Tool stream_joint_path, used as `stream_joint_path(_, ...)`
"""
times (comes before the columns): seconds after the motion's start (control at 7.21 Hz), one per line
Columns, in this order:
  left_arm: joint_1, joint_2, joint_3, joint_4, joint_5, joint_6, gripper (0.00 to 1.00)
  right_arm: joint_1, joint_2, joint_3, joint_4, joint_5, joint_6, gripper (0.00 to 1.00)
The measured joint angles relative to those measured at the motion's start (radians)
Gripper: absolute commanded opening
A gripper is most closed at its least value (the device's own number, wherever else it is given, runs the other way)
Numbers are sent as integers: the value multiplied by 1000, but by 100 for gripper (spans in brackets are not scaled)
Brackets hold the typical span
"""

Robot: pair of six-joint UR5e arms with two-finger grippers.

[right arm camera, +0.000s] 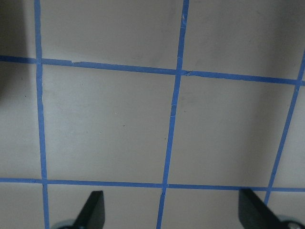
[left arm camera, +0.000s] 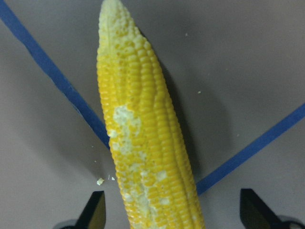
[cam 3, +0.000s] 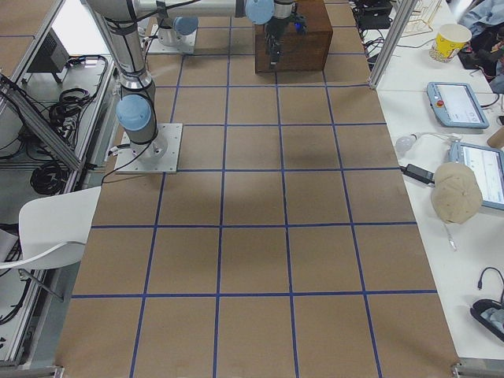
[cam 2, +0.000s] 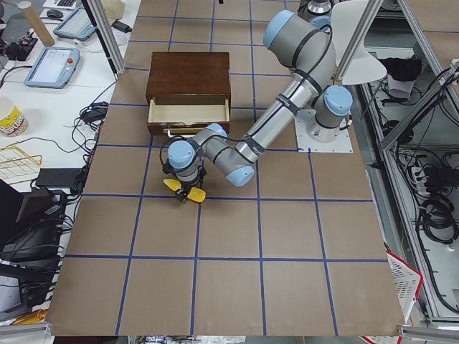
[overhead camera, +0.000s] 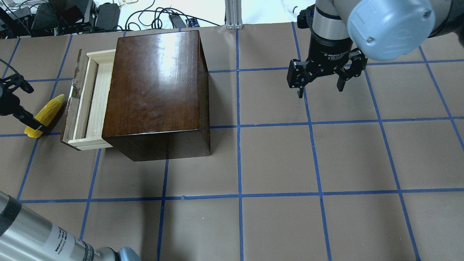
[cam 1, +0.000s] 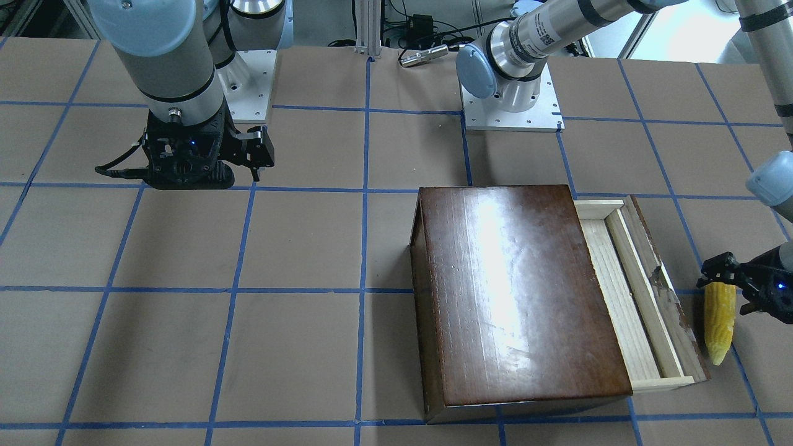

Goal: Open drawer and put corn inside
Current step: 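Lower the left gripper and grasp the yellow corn cob, then lift the corn cob and carry it over the open drawer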

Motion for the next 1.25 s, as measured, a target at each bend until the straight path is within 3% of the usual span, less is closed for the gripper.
stream_joint_path(0.28,0,-13,8,2,7,-1,3,0,0,0,0,0,0,100)
stream_joint_path(1.25,-14,46,61,-45,25,-98,0,0,0,0,0,0,0,100)
